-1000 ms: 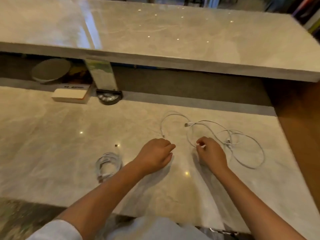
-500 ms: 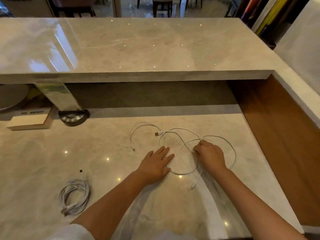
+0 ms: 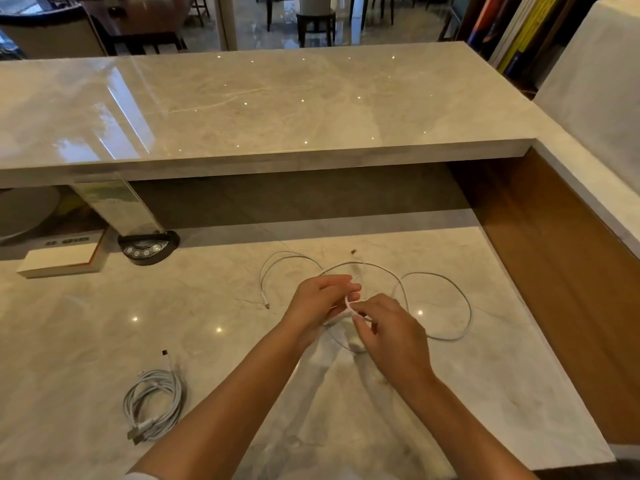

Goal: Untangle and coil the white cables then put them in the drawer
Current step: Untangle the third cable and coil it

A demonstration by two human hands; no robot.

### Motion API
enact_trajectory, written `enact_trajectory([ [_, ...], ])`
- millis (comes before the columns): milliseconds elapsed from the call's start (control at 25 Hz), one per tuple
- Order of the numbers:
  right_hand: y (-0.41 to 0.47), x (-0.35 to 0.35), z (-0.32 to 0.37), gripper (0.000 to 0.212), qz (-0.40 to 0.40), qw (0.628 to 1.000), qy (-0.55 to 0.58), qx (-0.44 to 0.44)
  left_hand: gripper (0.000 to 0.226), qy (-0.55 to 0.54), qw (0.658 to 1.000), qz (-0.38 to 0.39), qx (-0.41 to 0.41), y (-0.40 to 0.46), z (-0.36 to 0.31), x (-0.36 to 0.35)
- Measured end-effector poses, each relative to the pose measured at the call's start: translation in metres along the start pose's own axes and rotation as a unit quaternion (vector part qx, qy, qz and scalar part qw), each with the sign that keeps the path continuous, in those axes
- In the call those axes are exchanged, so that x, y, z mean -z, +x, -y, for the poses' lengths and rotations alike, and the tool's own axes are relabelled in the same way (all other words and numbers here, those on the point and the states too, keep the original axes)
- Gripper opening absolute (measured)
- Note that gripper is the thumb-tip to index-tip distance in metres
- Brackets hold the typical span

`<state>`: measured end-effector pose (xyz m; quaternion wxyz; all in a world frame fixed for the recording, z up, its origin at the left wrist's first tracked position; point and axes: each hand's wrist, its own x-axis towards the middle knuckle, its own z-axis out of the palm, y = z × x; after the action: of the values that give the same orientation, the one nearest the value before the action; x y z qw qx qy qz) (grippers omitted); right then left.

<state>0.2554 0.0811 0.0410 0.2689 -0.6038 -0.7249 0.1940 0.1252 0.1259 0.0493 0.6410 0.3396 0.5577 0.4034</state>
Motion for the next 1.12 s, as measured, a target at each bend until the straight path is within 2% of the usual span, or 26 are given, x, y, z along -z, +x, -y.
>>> enact_trajectory([
  [80, -0.007, -0.004, 0.006, 0.029, 0.034, 0.998, -0.001, 0.054, 0.018, -0.057, 0.998, -0.002, 0.025, -0.007, -0.004, 0.007],
  [120, -0.008, -0.002, 0.007, 0.03, 0.016, 0.997, -0.01, 0.073, 0.018, -0.061, 0.998, -0.003, 0.027, -0.011, -0.007, 0.011],
  [200, 0.0, 0.008, 0.005, 0.032, -0.075, 0.991, -0.062, 0.088, 0.017, -0.04, 0.999, 0.004, 0.022, -0.016, -0.012, 0.022],
  [240, 0.007, 0.016, 0.004, 0.04, -0.106, 0.984, -0.104, 0.092, 0.016, -0.022, 1.0, 0.009, 0.02, -0.02, -0.017, 0.027],
  [320, 0.023, 0.029, -0.001, 0.055, -0.096, 0.969, -0.18, 0.14, 0.014, 0.009, 0.999, 0.028, 0.024, -0.03, -0.027, 0.035],
  [400, 0.036, 0.039, -0.009, 0.041, -0.051, 0.96, -0.197, 0.194, 0.016, 0.05, 0.997, 0.054, 0.033, -0.039, -0.035, 0.04],
  [480, 0.046, 0.049, -0.011, 0.018, -0.004, 0.966, -0.152, 0.209, 0.019, 0.06, 0.994, 0.086, 0.042, -0.046, -0.04, 0.045],
  [560, 0.049, 0.059, -0.005, 0.004, 0.064, 0.984, -0.047, 0.161, 0.021, 0.043, 0.992, 0.106, 0.051, -0.051, -0.041, 0.053],
  [640, 0.05, 0.064, 0.003, 0.002, 0.114, 0.989, 0.014, 0.095, 0.02, 0.097, 0.989, 0.101, 0.053, -0.054, -0.043, 0.061],
  [720, 0.053, 0.066, 0.005, 0.005, 0.075, 0.994, 0.005, 0.075, 0.021, 0.164, 0.98, 0.095, 0.053, -0.057, -0.04, 0.07],
  [880, 0.06, 0.079, 0.003, 0.011, -0.093, 0.993, -0.044, 0.054, 0.025, 0.175, 0.974, 0.127, 0.064, -0.067, -0.035, 0.087],
  [1000, 0.062, 0.085, 0.002, 0.014, -0.193, 0.978, -0.073, -0.01, 0.023, 0.194, 0.971, 0.142, 0.01, -0.073, -0.037, 0.103],
  [1040, 0.06, 0.083, 0.0, 0.014, -0.192, 0.976, -0.097, -0.045, 0.023, 0.168, 0.976, 0.136, -0.012, -0.074, -0.038, 0.105],
  [1080, 0.059, 0.079, -0.002, 0.014, -0.157, 0.974, -0.143, -0.073, 0.024, 0.12, 0.985, 0.117, -0.034, -0.074, -0.04, 0.105],
  [1120, 0.057, 0.072, -0.002, 0.013, -0.087, 0.973, -0.196, -0.087, 0.026, 0.078, 0.992, 0.082, -0.063, -0.074, -0.043, 0.102],
])
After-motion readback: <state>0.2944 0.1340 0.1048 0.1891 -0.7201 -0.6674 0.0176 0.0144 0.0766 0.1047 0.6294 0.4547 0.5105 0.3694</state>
